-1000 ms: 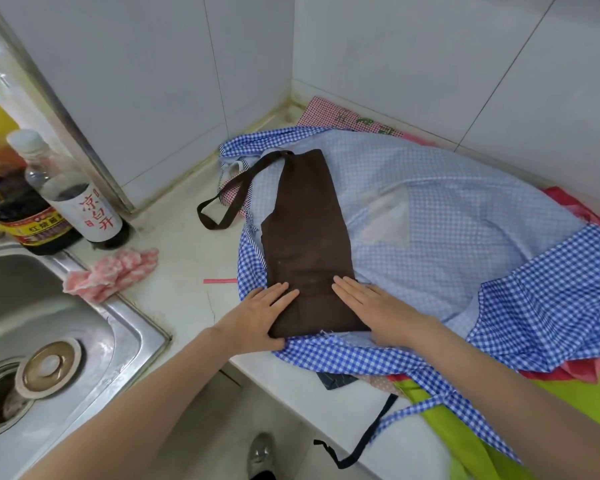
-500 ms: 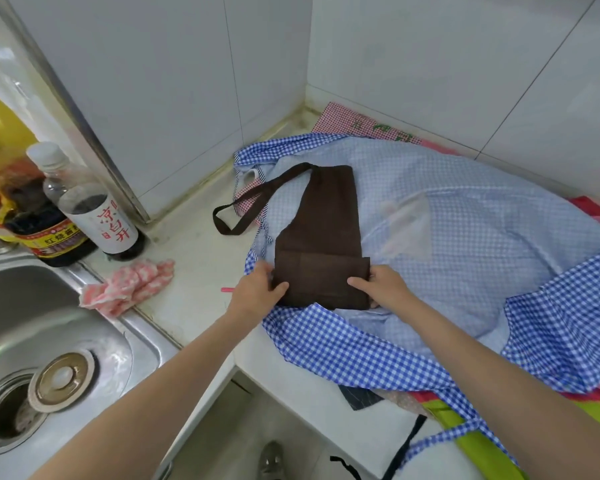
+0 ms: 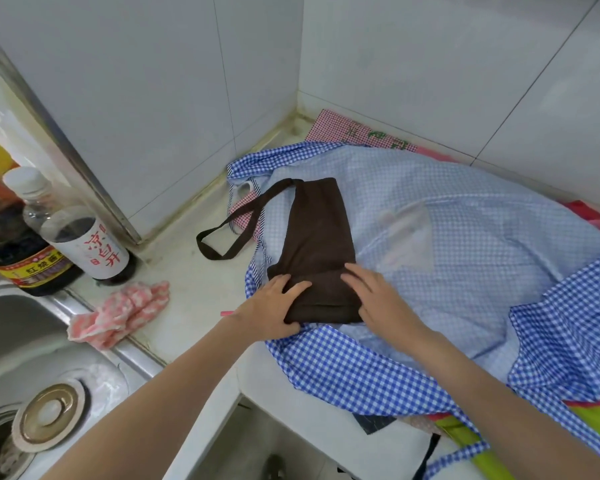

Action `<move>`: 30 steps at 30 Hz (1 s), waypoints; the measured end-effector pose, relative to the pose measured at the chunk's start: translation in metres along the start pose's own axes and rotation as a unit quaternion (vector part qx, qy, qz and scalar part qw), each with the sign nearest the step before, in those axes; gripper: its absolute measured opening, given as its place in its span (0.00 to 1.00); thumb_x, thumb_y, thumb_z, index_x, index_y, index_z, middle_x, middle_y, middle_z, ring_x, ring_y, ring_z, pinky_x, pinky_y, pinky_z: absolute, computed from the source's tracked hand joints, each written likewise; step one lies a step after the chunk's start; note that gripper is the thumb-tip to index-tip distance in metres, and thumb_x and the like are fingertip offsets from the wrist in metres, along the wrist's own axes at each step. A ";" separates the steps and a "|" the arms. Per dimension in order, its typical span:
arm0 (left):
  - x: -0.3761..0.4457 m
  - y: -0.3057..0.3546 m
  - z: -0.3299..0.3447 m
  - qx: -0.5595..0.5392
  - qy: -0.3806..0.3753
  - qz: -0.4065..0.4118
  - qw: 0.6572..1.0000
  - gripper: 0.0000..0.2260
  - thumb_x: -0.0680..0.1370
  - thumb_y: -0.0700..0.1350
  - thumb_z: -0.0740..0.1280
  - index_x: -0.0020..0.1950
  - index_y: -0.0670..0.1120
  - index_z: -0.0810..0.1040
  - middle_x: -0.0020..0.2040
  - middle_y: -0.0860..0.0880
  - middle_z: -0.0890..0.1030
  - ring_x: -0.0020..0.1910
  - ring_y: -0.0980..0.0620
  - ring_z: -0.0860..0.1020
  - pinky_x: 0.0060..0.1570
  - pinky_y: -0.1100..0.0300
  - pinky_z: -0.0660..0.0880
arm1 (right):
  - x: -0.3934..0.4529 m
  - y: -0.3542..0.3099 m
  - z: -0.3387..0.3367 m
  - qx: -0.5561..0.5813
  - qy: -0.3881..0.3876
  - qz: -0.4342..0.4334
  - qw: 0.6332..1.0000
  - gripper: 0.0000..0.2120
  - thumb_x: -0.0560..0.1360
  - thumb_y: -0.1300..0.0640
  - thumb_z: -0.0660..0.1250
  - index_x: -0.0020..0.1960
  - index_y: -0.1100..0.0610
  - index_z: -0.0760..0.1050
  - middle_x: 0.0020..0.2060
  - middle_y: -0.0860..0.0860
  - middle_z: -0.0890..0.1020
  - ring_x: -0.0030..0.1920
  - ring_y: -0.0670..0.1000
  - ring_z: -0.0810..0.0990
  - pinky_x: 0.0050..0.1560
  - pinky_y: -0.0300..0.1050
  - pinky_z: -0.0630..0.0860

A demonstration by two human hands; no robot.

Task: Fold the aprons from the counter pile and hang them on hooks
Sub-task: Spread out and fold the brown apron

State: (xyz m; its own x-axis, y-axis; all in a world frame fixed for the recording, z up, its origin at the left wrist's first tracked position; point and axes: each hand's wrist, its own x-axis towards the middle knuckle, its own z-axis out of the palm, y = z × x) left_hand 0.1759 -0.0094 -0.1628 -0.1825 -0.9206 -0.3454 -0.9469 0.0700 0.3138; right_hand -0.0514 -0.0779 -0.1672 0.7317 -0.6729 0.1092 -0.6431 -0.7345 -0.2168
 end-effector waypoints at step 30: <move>0.056 0.000 -0.026 0.205 0.039 -0.014 0.978 0.40 0.77 0.50 0.65 0.77 0.47 0.39 0.77 0.41 0.42 0.76 0.42 0.45 0.73 0.47 0.48 | 0.093 0.010 -0.016 0.032 -0.005 0.158 0.987 0.23 0.74 0.67 0.63 0.68 0.63 0.66 0.62 0.62 0.74 0.58 0.61 0.77 0.53 0.51 0.75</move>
State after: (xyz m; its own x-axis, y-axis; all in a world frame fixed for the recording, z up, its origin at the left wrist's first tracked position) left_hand 0.1727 -0.0715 -0.1590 -0.1495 -0.9497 -0.2752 -0.9808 0.1777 -0.0806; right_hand 0.0062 -0.1492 -0.1440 0.4993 -0.8663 0.0167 -0.8242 -0.4808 -0.2992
